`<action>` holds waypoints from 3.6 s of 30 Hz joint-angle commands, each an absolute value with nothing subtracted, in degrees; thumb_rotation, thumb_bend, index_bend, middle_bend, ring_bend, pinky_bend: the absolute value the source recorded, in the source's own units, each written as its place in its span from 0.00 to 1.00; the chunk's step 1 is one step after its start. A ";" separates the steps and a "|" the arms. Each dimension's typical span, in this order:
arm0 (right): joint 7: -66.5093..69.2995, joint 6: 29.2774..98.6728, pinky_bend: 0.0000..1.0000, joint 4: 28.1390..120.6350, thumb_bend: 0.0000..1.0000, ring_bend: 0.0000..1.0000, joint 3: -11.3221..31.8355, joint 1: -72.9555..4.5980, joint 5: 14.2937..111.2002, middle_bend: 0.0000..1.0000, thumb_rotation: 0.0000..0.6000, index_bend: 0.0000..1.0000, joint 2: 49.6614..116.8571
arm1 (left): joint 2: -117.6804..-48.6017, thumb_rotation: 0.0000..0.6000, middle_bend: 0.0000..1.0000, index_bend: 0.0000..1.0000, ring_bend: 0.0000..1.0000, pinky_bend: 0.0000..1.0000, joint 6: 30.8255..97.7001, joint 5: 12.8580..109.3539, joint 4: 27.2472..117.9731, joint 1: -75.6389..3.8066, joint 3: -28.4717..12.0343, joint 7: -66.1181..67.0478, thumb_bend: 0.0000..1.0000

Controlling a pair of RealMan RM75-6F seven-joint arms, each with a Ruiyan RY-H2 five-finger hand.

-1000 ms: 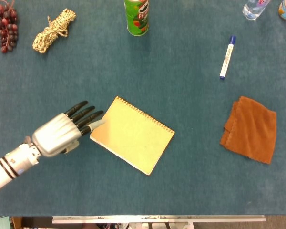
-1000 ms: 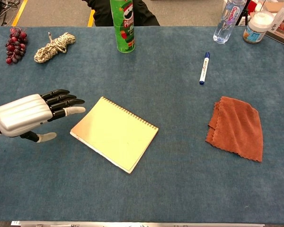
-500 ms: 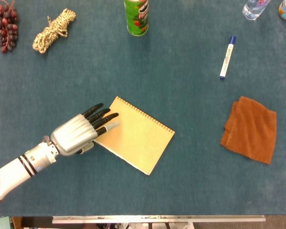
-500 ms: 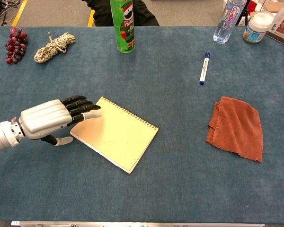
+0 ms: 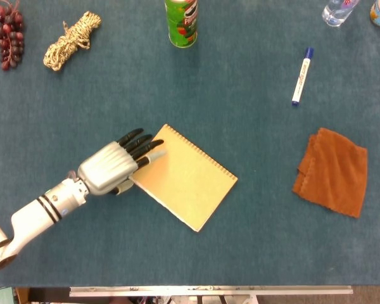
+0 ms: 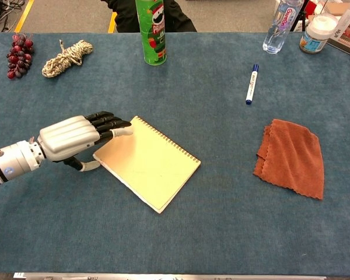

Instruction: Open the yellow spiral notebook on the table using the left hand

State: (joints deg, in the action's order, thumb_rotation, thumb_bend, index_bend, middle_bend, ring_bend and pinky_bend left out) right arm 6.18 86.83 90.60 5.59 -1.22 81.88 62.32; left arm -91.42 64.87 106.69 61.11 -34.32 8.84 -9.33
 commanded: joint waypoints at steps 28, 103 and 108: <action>-4.70 71.49 0.27 94.07 0.18 0.22 1.76 -17.08 102.08 0.31 1.00 0.40 62.04 | -75.18 1.00 0.00 0.00 0.00 0.00 78.36 93.50 78.95 -23.94 3.97 -4.99 0.30; -16.60 57.27 0.06 65.73 0.00 0.00 -0.76 -44.70 107.06 0.03 1.00 0.00 104.55 | -68.63 1.00 0.00 0.00 0.00 0.00 86.82 95.52 81.62 -9.52 4.03 -8.13 0.30; -17.86 55.90 0.06 64.81 0.00 0.00 0.99 -46.35 105.44 0.03 1.00 0.00 107.41 | -68.54 1.00 0.00 0.00 0.00 0.00 87.06 95.56 81.52 -9.29 3.86 -8.41 0.30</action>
State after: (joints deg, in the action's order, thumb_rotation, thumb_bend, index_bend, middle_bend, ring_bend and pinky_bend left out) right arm -17.44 56.30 65.16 0.50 -45.88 105.90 106.81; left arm -68.55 87.04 95.55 81.53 -9.30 3.87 -8.40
